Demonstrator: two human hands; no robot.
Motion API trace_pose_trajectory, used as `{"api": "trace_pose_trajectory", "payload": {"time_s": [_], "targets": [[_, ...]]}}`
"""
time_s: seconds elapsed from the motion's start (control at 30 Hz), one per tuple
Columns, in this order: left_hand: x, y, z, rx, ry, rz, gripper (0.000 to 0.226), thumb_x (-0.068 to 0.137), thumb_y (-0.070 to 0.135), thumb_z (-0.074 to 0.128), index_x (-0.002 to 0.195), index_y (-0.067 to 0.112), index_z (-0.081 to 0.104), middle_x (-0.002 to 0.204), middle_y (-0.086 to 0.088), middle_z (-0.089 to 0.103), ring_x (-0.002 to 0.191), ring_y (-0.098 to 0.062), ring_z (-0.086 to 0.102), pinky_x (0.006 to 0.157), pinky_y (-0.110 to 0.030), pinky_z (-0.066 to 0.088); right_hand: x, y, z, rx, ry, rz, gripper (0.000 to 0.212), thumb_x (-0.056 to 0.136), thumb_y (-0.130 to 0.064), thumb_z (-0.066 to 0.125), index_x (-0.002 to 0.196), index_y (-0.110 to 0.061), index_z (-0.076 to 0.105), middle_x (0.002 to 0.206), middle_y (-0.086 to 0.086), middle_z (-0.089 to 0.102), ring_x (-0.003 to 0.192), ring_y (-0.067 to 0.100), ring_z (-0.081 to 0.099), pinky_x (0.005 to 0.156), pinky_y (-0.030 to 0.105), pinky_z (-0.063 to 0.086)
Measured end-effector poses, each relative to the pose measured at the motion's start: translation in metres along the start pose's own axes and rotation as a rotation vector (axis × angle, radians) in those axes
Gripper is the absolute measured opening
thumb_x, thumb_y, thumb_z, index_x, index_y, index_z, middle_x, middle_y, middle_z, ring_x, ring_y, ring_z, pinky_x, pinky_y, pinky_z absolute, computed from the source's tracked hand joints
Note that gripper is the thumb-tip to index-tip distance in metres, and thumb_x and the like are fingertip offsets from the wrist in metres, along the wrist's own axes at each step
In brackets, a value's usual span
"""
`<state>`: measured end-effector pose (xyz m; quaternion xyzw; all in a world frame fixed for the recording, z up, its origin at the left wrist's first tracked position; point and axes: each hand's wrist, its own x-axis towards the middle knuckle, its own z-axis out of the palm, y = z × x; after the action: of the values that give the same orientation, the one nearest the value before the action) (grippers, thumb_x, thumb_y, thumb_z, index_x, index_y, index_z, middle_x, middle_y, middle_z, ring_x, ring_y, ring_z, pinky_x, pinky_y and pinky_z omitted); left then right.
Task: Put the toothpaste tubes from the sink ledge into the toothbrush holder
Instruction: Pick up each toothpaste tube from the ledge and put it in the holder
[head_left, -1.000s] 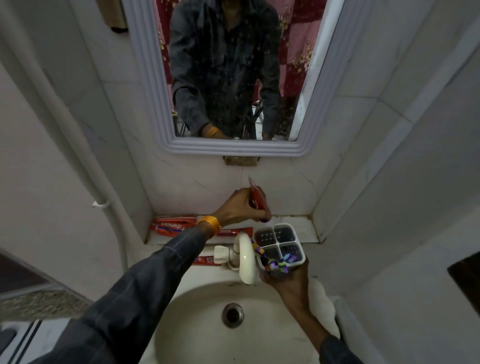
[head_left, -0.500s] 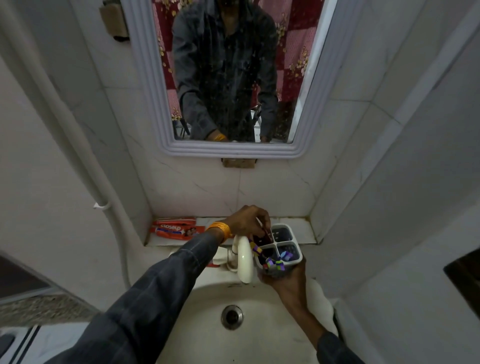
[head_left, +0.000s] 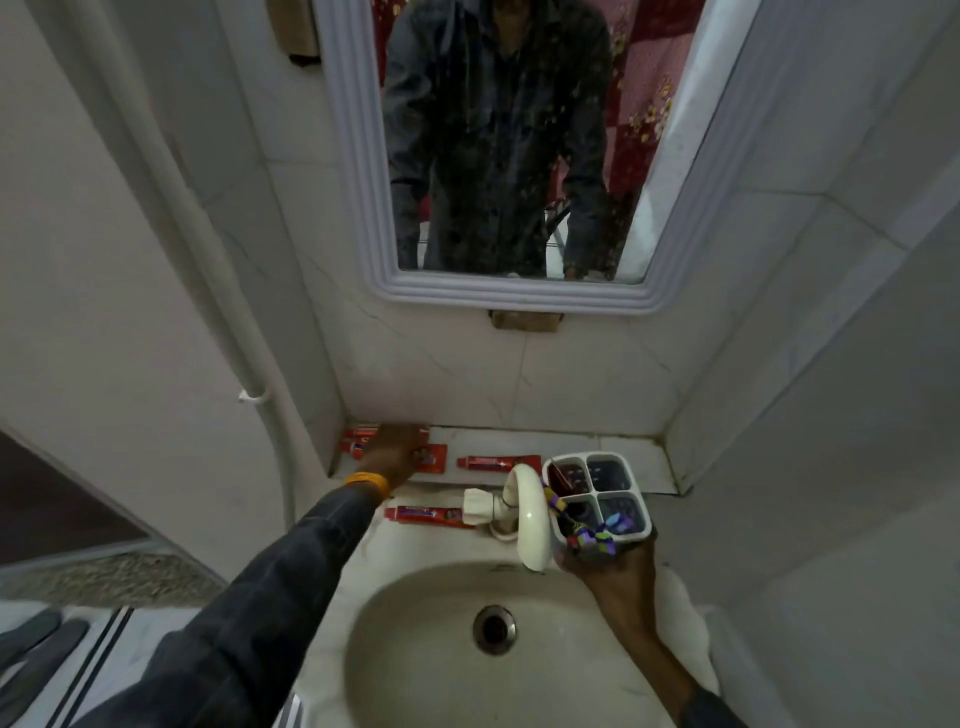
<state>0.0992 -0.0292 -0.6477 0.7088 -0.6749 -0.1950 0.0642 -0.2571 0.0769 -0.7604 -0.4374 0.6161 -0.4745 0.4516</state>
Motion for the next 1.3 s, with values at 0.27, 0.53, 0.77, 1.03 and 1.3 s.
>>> {"api": "trace_pose_trajectory", "payload": {"time_s": [0.27,0.53,0.77,1.03,1.3], "targets": [[0.019,0.001,0.022,-0.028,-0.046,0.074,0.039,0.099,0.044,0.040,0.112,0.015,0.062,0.115,-0.015,0.069,0.104,-0.032,0.064,0.102,-0.046,0.049,-0.001,-0.001,0.002,0.029,0.003,-0.029,0.133,0.046,-0.035,0.119,0.157,-0.005,0.051,0.148,0.018,0.073,0.132,0.041,0.075,0.106,0.073,0.061],[0.024,0.016,0.008,0.136,-0.188,0.143,0.040,0.098,0.029,0.050,0.133,0.010,0.051,0.136,-0.019,0.054,0.120,-0.037,0.057,0.104,-0.040,0.047,0.001,0.008,0.002,0.001,0.012,-0.003,0.130,0.050,-0.014,0.118,0.160,-0.011,0.050,0.154,0.018,0.068,0.138,0.043,0.071,0.106,0.077,0.058],[0.020,0.041,-0.049,0.286,-0.086,0.306,0.028,0.095,0.033,0.055,0.114,0.013,0.063,0.116,-0.013,0.066,0.106,-0.029,0.060,0.093,-0.039,0.049,-0.002,0.004,0.003,0.016,0.015,-0.044,0.126,0.055,0.014,0.110,0.162,-0.003,0.046,0.159,0.022,0.062,0.142,0.041,0.068,0.100,0.053,0.069],[-0.002,0.133,-0.162,-0.137,0.169,0.498,0.016,0.087,0.024,0.071,0.090,0.008,0.071,0.075,-0.003,0.069,0.063,-0.019,0.068,0.061,-0.029,0.056,-0.006,-0.007,0.006,0.031,-0.006,-0.093,0.122,0.053,0.014,0.109,0.158,-0.001,0.048,0.151,0.021,0.067,0.136,0.035,0.071,0.101,0.032,0.068],[-0.030,0.207,-0.122,-0.280,0.091,0.728,0.017,0.088,0.025,0.070,0.095,0.010,0.069,0.083,0.000,0.070,0.062,-0.005,0.066,0.053,-0.010,0.052,-0.005,-0.012,0.006,0.048,0.006,-0.071,0.116,0.055,0.008,0.110,0.154,0.001,0.051,0.145,0.020,0.071,0.131,0.032,0.075,0.095,0.034,0.069]]}}
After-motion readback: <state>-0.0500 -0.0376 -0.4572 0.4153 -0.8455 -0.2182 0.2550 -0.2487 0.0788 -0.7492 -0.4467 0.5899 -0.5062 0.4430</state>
